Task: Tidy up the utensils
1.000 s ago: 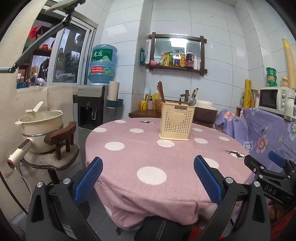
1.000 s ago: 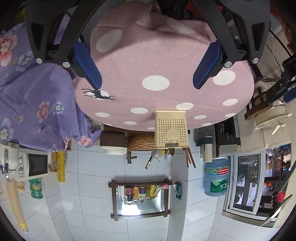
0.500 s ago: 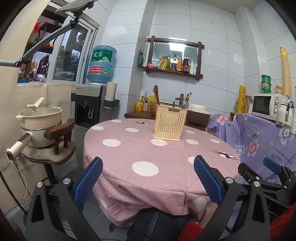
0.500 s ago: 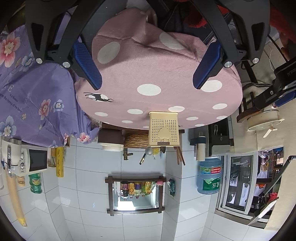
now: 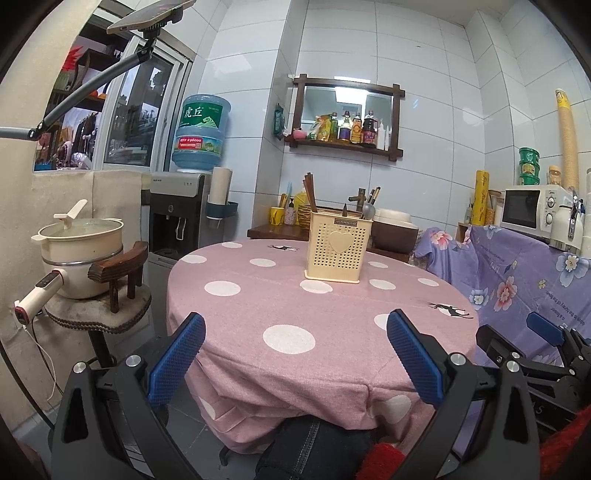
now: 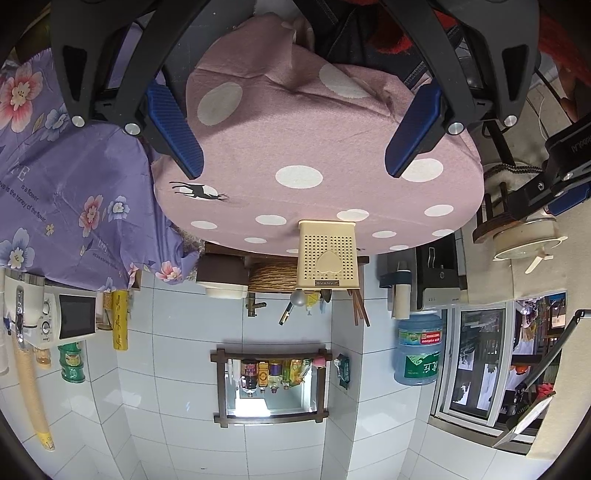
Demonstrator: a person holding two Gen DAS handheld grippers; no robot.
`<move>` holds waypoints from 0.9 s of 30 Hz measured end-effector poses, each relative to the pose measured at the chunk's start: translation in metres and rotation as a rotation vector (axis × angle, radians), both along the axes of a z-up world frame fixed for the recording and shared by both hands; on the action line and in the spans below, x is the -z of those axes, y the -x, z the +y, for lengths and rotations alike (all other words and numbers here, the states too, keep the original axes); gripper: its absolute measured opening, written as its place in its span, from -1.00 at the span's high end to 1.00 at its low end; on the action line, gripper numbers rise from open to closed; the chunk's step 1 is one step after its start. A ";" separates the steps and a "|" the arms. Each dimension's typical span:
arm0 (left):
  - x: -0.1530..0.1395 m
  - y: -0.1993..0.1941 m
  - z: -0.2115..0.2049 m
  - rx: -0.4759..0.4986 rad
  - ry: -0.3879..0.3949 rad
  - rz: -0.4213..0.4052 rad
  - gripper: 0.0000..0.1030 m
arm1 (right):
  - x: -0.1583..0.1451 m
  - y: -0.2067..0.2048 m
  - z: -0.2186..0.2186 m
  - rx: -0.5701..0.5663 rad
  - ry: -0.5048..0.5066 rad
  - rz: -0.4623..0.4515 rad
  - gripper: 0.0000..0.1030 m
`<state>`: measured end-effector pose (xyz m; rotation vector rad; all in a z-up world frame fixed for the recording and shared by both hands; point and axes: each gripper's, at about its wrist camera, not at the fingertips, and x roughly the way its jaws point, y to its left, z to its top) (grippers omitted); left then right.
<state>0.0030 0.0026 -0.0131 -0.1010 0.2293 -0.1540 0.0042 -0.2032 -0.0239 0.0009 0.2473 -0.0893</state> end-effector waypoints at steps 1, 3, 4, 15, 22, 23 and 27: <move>0.000 0.000 0.000 0.000 0.000 0.000 -0.90 | 0.000 0.000 0.000 0.000 -0.001 0.001 -0.89; -0.001 0.001 0.000 -0.002 -0.002 -0.001 -0.90 | 0.000 0.000 0.000 0.000 0.000 0.000 -0.89; 0.000 0.000 0.000 -0.002 -0.002 -0.001 -0.90 | 0.000 0.000 0.000 -0.001 0.000 0.000 -0.89; -0.002 0.000 -0.002 0.009 -0.011 0.004 -0.90 | 0.000 0.000 0.000 -0.001 -0.004 0.002 -0.89; -0.003 -0.001 -0.002 0.015 -0.012 0.012 -0.90 | -0.001 0.000 -0.001 -0.001 -0.005 0.000 -0.89; -0.003 -0.002 -0.001 0.017 -0.012 0.015 -0.90 | 0.000 -0.001 -0.001 -0.002 -0.006 0.001 -0.89; -0.002 -0.001 -0.001 0.019 -0.011 0.014 -0.90 | 0.000 0.000 -0.001 -0.002 -0.005 0.000 -0.89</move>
